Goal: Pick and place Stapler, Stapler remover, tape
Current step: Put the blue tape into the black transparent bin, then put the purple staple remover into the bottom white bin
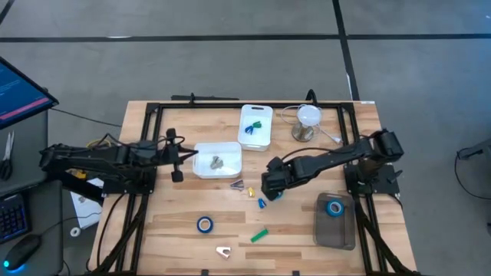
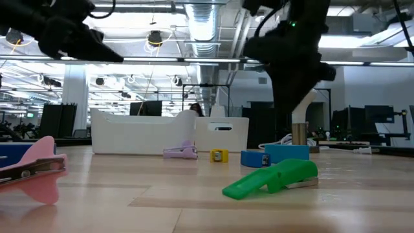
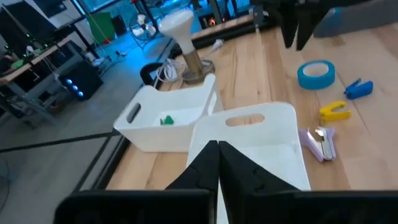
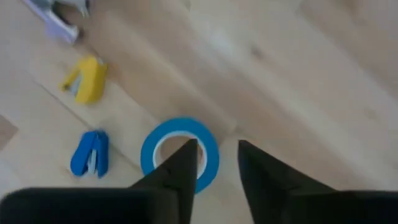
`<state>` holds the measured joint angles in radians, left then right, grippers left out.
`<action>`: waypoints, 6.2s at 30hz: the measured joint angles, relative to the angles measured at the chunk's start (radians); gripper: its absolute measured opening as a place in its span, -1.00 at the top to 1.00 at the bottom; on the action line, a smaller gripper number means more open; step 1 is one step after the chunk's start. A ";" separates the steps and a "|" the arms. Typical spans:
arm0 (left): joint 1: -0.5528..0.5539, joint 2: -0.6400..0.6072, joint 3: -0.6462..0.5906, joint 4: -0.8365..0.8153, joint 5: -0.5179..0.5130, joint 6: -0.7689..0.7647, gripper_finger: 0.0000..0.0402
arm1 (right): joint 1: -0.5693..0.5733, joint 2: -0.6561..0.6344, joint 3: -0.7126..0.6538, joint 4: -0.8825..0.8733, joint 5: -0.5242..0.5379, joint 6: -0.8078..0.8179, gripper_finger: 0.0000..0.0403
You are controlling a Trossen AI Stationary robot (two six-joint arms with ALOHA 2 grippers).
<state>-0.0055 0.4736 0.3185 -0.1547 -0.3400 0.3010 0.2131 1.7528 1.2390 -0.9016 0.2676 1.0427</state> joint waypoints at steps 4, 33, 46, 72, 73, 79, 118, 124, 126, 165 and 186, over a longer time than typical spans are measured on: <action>0.000 0.000 -0.018 0.003 0.000 -0.042 1.00 | 0.001 0.045 0.000 -0.003 -0.098 0.006 0.22; 0.000 0.000 -0.022 0.002 0.001 -0.056 1.00 | -0.001 0.069 -0.089 0.085 -0.112 -0.024 0.23; 0.000 0.000 -0.022 0.002 0.000 -0.056 1.00 | -0.004 0.069 -0.121 0.132 -0.117 -0.031 0.42; 0.000 0.000 -0.021 0.002 0.001 -0.071 1.00 | -0.053 0.065 0.015 0.000 -0.056 -0.256 0.95; 0.000 0.000 -0.021 0.002 0.001 -0.071 1.00 | -0.054 0.065 0.045 -0.041 -0.043 -0.263 0.95; 0.000 0.000 -0.021 0.001 0.001 -0.074 1.00 | -0.026 0.063 0.243 -0.371 0.032 -0.232 0.95; 0.000 0.019 -0.020 0.000 0.001 -0.071 1.00 | 0.619 -0.030 0.034 -0.555 -0.409 1.095 0.95; 0.000 0.019 -0.020 0.001 0.001 -0.071 1.00 | 0.615 -0.030 -0.100 -0.410 -0.396 1.118 0.95; 0.000 0.019 -0.020 0.000 0.001 -0.071 1.00 | 0.617 -0.030 -0.130 -0.391 -0.396 1.125 0.95; 0.000 0.019 -0.021 0.001 0.001 -0.073 0.99 | 0.346 -0.034 0.144 -0.389 -0.160 0.344 0.36; 0.000 0.019 -0.021 0.001 0.000 -0.074 0.99 | 0.108 -0.031 0.144 0.216 -0.022 -0.462 0.47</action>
<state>-0.0054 0.4931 0.2974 -0.1535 -0.3396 0.2274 0.3207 1.7218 1.3827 -0.6857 0.2453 0.5804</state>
